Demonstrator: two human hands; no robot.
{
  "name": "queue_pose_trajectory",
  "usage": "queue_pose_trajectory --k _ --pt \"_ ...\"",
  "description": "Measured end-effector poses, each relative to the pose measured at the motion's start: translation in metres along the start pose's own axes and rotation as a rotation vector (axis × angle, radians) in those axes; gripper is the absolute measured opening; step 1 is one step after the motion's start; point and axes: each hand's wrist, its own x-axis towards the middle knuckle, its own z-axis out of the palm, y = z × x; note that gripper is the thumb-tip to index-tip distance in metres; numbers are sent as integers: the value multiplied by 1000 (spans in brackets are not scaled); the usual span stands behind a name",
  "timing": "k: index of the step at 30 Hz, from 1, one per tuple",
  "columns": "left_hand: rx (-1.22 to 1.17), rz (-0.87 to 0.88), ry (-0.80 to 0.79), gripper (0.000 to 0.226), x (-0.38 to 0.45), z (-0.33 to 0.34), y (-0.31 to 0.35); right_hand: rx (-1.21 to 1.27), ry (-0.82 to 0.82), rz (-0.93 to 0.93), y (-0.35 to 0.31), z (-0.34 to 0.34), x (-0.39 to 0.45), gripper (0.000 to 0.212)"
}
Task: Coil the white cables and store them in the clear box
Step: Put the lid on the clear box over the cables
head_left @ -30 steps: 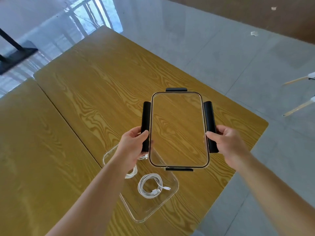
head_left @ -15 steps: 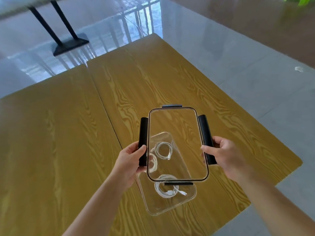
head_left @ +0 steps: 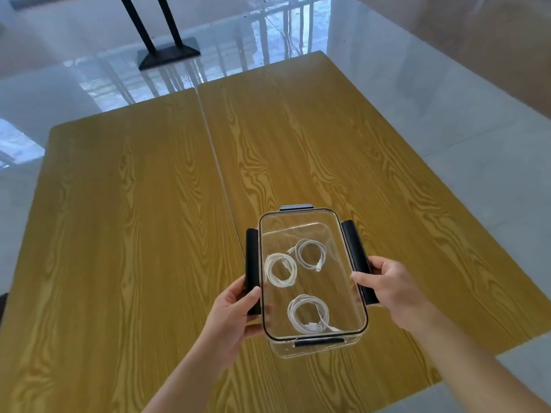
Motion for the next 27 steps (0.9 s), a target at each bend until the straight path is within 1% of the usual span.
queue_pose_trajectory --k 10,16,21,24,27 --pt "-76 -34 -43 31 -21 -9 -32 -7 -36 59 12 9 -9 19" --pt "-114 -56 -70 34 -27 -6 -44 -28 -19 58 16 10 -11 19" --pt "-193 -83 -101 36 -32 -3 -52 -31 -6 63 22 11 -12 18" --pt "-166 -80 -92 34 -32 -4 -56 -24 17 65 27 10 -12 16" --pt "-74 -53 -16 26 -30 -3 -58 -5 51 62 32 9 -12 12"
